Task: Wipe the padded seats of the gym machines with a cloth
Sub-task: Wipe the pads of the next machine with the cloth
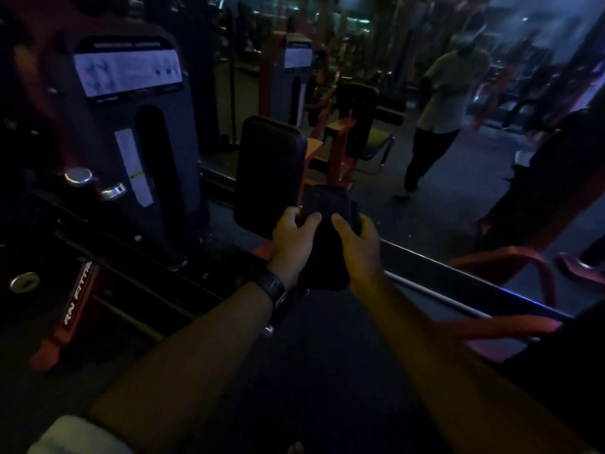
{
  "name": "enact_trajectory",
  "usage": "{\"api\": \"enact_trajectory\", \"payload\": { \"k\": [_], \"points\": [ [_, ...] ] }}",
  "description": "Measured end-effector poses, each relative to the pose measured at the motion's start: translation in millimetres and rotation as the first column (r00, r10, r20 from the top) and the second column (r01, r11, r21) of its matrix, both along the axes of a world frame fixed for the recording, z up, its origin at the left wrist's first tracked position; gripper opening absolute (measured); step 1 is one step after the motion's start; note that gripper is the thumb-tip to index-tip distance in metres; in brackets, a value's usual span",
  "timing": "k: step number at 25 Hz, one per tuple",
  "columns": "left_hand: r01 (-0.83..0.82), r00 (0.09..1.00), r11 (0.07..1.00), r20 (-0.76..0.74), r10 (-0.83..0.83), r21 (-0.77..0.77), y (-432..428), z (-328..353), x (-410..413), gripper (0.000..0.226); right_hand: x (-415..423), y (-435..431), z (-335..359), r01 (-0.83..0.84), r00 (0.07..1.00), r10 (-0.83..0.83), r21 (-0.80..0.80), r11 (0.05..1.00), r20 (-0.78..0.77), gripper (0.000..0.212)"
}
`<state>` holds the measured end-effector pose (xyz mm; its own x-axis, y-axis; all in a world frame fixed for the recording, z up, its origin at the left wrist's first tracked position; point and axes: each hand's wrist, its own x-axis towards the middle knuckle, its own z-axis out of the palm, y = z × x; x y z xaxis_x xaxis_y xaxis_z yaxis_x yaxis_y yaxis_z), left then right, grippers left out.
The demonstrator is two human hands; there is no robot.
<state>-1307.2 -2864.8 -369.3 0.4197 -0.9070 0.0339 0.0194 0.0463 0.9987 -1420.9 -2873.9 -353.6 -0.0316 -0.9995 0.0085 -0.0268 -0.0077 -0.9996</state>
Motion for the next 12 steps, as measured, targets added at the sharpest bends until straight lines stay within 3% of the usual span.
{"api": "enact_trajectory", "payload": {
  "k": [4,9,12],
  "points": [
    [-0.136,0.990,0.987,0.059,0.131,0.081,-97.9,-24.5,29.6,0.054,25.2,-108.0,-18.9,-0.208,0.975,0.207,0.001,0.978,-0.085,0.038],
    [-0.319,0.947,0.929,0.076,0.311,0.185,-167.3,-56.6,75.1,0.055,76.7,-205.1,-58.5,-0.472,0.843,0.471,0.062,0.879,-0.261,0.065],
    [-0.420,0.907,0.870,0.101,0.408,0.257,-204.4,-93.5,113.2,0.054,115.1,-258.3,-91.1,-0.582,0.740,0.549,0.037,0.812,-0.388,0.079]
  ]
}}
